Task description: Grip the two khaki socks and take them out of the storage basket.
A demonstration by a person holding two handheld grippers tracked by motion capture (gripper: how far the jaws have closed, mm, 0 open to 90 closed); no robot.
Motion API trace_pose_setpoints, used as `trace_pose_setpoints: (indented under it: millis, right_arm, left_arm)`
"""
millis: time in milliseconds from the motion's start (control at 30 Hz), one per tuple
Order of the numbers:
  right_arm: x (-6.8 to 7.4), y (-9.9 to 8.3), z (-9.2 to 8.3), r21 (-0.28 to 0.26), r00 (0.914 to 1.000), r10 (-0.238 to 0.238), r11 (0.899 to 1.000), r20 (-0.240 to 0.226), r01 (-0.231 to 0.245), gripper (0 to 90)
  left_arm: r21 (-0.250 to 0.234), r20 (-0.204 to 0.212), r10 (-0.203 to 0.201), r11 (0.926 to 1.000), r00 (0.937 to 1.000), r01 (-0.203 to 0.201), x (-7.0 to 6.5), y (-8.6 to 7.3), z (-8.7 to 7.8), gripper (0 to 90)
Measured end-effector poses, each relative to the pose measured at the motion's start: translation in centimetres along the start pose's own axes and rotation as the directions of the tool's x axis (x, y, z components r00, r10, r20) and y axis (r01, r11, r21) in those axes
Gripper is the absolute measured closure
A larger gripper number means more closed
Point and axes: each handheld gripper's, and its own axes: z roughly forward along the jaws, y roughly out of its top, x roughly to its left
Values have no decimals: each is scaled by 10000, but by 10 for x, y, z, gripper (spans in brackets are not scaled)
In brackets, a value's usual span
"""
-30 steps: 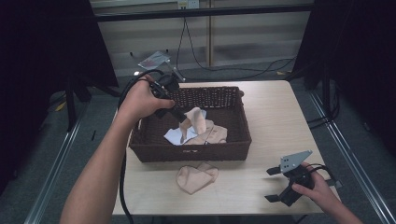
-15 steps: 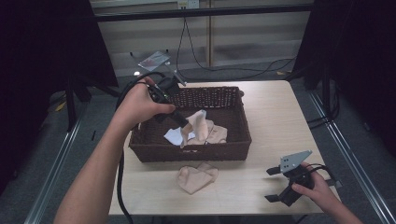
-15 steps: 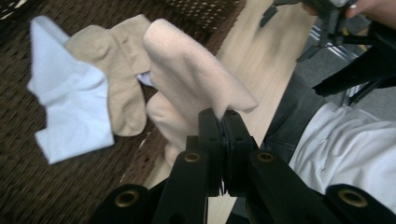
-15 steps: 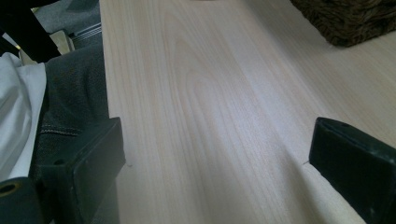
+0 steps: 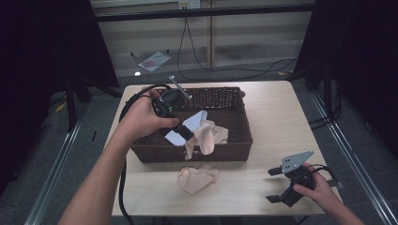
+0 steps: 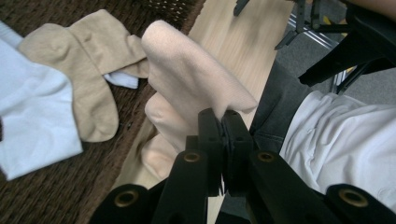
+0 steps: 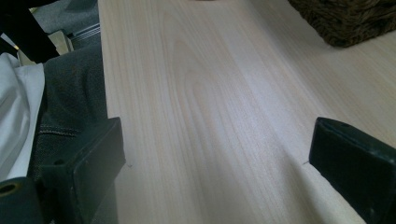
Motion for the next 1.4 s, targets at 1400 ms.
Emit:
trace_pose_setpoints:
  millis: [1400]
  right_arm:
    - [-1, 2, -1, -105, 10000, -65, 9999, 29, 66, 30]
  left_arm:
    - [581, 423, 113, 9982, 9990, -138, 4, -25, 93, 658]
